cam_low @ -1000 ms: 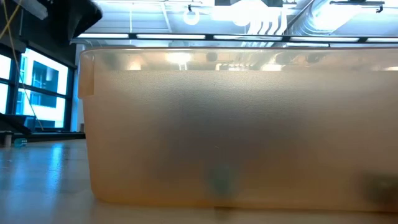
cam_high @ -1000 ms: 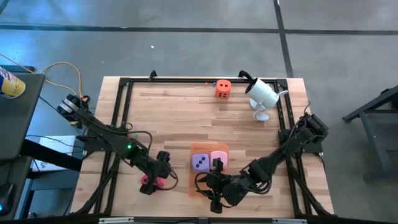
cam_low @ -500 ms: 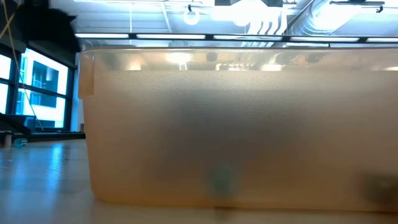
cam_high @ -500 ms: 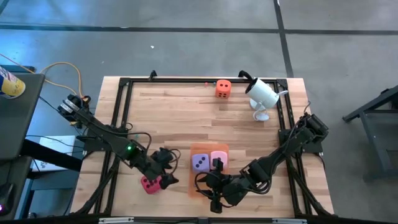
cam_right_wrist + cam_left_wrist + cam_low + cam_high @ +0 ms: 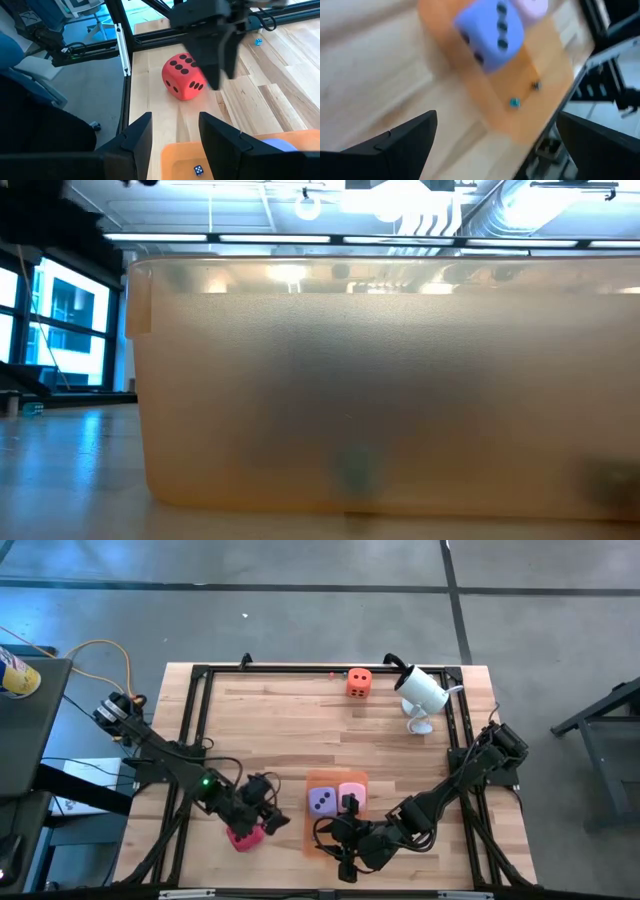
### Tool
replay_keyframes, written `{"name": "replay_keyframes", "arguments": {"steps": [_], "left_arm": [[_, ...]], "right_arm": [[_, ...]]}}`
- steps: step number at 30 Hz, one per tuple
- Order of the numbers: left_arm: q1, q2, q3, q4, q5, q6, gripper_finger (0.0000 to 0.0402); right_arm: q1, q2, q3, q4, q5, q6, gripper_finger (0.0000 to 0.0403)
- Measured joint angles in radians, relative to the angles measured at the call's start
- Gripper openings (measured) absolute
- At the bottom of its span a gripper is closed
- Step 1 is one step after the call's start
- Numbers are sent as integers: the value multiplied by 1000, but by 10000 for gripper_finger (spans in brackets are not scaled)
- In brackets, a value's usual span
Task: Pick & Place Dice
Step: Put the large red dice into the orange bin
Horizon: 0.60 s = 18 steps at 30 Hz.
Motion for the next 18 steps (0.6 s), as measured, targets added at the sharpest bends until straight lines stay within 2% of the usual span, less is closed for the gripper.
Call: {"name": "replay_keyframes", "arguments": {"steps": [2,6,8,11,16,18], "left_arm": [[4,0,0,4,-29,-16,400],[-30,0,0,38,-21,-149,400],[-47,0,0,45,-20,-144,400],[-78,0,0,46,-42,-51,400],[-143,0,0,53,-203,-14,400],[-173,-2,0,53,-330,-13,400]], "right_arm": [[0,0,0,0,0,0,151],[0,0,0,0,0,0,151],[0,0,0,0,0,0,151],[0,0,0,0,0,0,151],[0,0,0,0,0,0,151],[0,0,0,0,0,0,151]]}}
